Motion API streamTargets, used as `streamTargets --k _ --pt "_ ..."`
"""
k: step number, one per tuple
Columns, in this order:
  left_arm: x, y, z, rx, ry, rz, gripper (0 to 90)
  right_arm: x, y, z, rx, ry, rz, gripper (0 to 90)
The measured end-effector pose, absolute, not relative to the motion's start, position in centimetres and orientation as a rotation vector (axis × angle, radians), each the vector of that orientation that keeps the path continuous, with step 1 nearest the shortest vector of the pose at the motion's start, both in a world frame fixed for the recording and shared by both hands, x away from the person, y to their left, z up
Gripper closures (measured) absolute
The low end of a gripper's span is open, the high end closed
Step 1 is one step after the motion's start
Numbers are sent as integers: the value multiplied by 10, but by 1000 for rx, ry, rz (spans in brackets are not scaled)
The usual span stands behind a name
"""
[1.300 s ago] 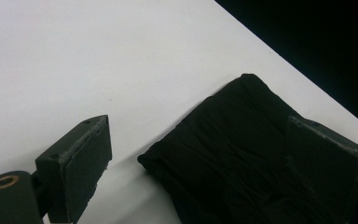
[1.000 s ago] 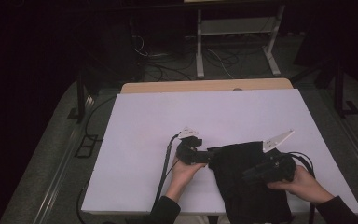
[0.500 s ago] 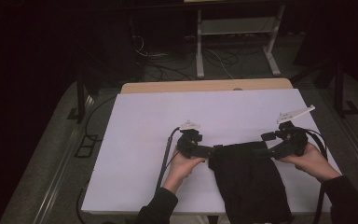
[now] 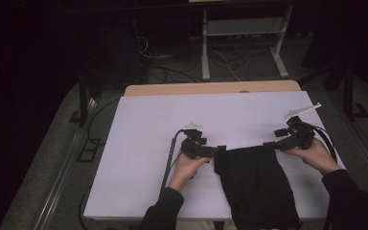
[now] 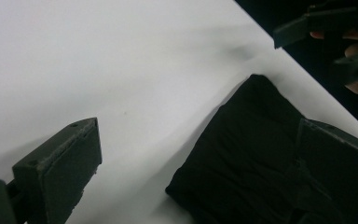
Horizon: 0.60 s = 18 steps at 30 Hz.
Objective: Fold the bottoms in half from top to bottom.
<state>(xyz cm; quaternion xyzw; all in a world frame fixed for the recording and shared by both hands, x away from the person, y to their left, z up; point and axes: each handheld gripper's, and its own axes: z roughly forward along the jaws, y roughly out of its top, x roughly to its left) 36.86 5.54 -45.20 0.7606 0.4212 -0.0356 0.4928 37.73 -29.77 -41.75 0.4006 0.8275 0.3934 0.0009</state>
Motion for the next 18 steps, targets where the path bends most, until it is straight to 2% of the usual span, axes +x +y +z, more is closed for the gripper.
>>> streamTargets --k 3,4,7,9,13,18 --pt "369 53 -457 1858 1026 -108 18 383 -303 -427 1284 2601 1258 93" --pt "368 52 -457 1868 1016 -108 38 384 -305 -429 1289 2605 1272 126" --pt "367 48 -460 1884 994 -134 84 386 -309 -437 1304 2614 1271 143" --pt "366 46 -461 1899 977 -147 148 387 -311 -441 1313 2618 1261 170" --pt "366 45 -463 1908 982 -161 165 386 -316 -448 1311 2618 1288 220" --pt "366 44 -463 1918 988 -176 303 384 -319 -455 1296 2639 1286 289"
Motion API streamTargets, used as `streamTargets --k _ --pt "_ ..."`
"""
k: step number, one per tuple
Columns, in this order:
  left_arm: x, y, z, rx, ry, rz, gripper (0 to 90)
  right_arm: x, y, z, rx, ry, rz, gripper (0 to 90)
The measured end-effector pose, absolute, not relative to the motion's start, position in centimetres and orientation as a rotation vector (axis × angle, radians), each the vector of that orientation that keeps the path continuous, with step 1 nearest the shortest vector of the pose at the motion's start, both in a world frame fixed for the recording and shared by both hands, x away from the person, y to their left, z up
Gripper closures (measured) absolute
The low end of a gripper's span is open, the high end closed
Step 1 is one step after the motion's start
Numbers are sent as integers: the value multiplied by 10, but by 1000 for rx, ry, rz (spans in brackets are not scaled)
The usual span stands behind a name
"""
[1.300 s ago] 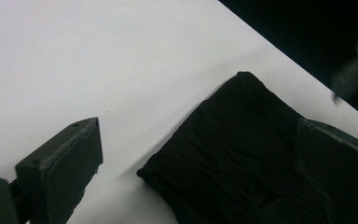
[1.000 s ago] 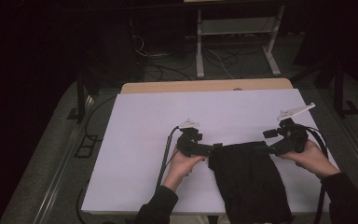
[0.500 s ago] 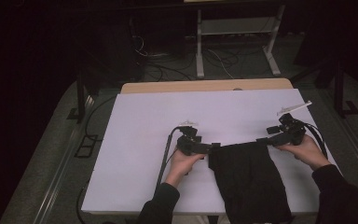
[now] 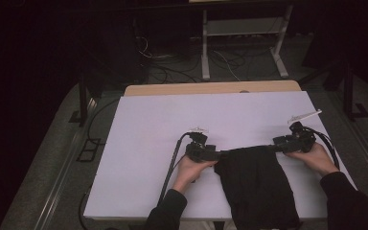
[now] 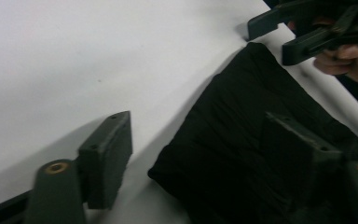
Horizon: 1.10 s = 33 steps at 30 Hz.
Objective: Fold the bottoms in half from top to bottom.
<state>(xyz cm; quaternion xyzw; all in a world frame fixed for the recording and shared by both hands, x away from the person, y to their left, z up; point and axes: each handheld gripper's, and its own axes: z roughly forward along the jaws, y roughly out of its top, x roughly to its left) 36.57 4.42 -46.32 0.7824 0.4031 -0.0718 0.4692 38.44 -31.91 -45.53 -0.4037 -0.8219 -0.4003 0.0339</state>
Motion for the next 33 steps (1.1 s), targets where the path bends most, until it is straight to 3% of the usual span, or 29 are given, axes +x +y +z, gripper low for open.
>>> streamTargets --k 6,12,33 --pt "361 38 -465 1981 905 -216 516 384 -318 -458 -1175 -2519 -1233 456" --pt "356 34 -462 2041 861 -193 772 383 -307 -461 -1058 -2511 -1159 796" --pt "340 80 -384 2117 732 81 797 382 -254 -422 -1027 -2478 -1285 825"
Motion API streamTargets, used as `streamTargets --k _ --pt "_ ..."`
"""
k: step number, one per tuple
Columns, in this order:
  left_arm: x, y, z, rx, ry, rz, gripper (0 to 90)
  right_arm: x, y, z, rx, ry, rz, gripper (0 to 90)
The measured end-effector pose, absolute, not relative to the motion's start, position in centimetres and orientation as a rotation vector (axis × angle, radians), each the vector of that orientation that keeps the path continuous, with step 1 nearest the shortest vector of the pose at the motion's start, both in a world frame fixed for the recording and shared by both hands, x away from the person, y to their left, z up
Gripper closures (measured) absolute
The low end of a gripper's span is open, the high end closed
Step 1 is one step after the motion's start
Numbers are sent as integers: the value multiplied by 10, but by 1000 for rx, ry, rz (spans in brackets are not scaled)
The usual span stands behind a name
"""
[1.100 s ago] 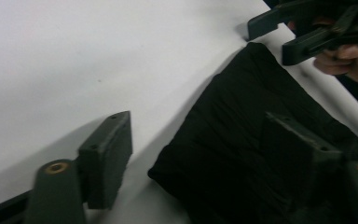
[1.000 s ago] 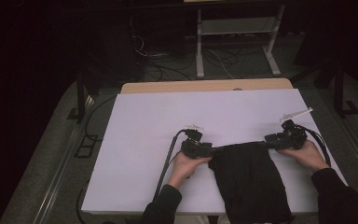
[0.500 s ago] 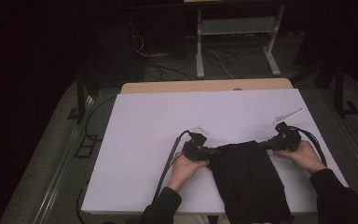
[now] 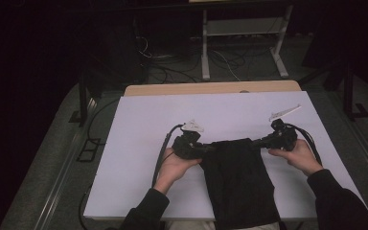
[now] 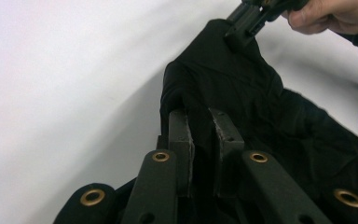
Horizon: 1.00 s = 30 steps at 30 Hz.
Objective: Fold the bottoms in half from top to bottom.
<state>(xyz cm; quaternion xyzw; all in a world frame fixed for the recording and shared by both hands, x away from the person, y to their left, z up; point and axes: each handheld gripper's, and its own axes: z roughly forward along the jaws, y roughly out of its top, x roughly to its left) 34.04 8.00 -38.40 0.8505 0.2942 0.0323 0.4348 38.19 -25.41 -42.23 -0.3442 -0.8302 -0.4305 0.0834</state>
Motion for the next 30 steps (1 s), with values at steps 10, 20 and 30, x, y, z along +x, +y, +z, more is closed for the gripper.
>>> streamTargets --k 10,20,30 --pt "370 115 -374 2081 788 192 796 402 -220 -406 -1157 -2475 -1306 825" --pt "409 131 -377 2060 842 241 796 436 -197 -396 -1240 -2484 -1317 826" --pt "440 131 -382 2066 866 237 794 454 -197 -399 -1309 -2491 -1334 829"
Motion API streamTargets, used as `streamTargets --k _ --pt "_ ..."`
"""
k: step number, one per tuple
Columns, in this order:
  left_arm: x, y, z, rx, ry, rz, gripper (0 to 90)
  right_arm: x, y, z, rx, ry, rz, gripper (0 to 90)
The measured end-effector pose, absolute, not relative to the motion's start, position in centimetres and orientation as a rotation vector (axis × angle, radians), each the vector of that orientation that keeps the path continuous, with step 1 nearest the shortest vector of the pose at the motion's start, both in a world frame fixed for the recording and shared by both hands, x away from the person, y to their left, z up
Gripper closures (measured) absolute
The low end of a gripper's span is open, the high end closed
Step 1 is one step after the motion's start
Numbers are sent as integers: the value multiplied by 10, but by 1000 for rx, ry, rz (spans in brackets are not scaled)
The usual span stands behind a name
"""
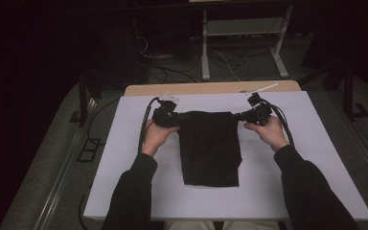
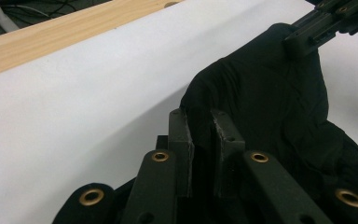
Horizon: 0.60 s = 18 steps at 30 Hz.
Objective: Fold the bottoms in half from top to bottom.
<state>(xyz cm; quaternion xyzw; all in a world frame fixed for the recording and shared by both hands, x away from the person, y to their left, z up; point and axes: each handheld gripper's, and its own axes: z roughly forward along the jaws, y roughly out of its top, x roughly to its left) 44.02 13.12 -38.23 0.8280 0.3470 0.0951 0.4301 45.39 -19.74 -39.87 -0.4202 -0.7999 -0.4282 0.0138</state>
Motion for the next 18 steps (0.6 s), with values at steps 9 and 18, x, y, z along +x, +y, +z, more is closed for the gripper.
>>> streamTargets --k 9,18 --pt "459 129 -399 2045 921 229 786 463 -198 -406 -1330 -2500 -1339 832" --pt "468 132 -415 2033 965 180 744 473 -199 -423 -1383 -2463 -1337 822"
